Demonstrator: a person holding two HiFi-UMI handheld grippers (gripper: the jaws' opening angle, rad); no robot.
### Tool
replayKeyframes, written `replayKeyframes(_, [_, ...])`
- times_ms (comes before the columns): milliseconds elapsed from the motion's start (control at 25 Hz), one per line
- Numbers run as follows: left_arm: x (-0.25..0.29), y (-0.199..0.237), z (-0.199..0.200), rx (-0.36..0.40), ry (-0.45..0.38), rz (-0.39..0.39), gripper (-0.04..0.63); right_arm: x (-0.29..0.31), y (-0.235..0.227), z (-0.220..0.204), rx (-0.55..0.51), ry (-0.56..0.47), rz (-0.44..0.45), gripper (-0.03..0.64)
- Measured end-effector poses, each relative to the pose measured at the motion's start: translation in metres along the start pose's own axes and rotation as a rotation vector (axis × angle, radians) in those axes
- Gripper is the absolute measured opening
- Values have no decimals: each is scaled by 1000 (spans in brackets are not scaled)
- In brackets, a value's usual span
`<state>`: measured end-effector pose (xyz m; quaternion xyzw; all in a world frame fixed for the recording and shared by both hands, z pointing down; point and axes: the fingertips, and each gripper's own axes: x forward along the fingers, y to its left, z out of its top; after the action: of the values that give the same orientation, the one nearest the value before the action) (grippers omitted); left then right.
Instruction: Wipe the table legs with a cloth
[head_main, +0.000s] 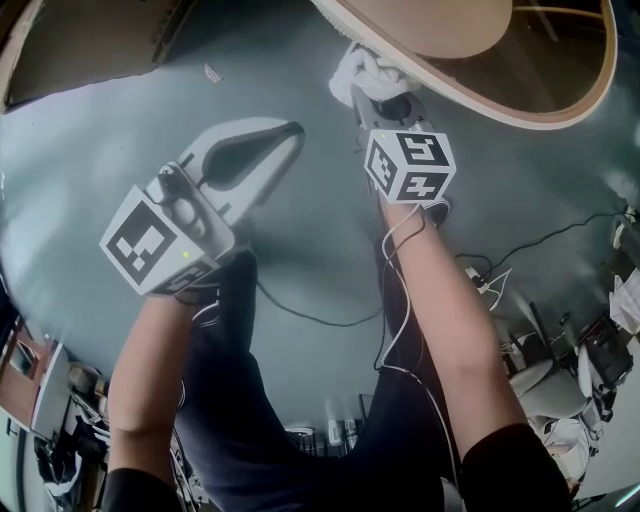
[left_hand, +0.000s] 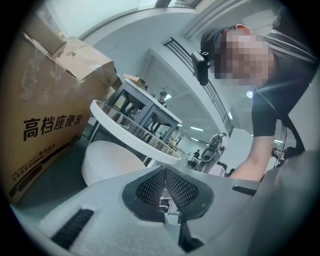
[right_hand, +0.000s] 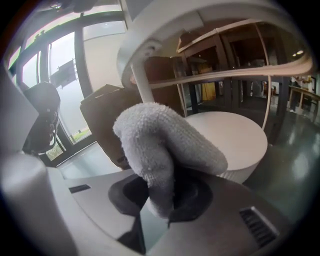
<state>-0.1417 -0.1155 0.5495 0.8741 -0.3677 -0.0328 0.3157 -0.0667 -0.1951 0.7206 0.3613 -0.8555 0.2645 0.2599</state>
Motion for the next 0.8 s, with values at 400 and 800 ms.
replayKeyframes(400, [-1, 32, -5, 121, -11, 13, 5, 35, -18, -57, -12, 32, -14, 75])
replayKeyframes(800, [32, 84, -56, 176, -23, 0, 5, 112, -53, -136, -23, 115, -15, 75])
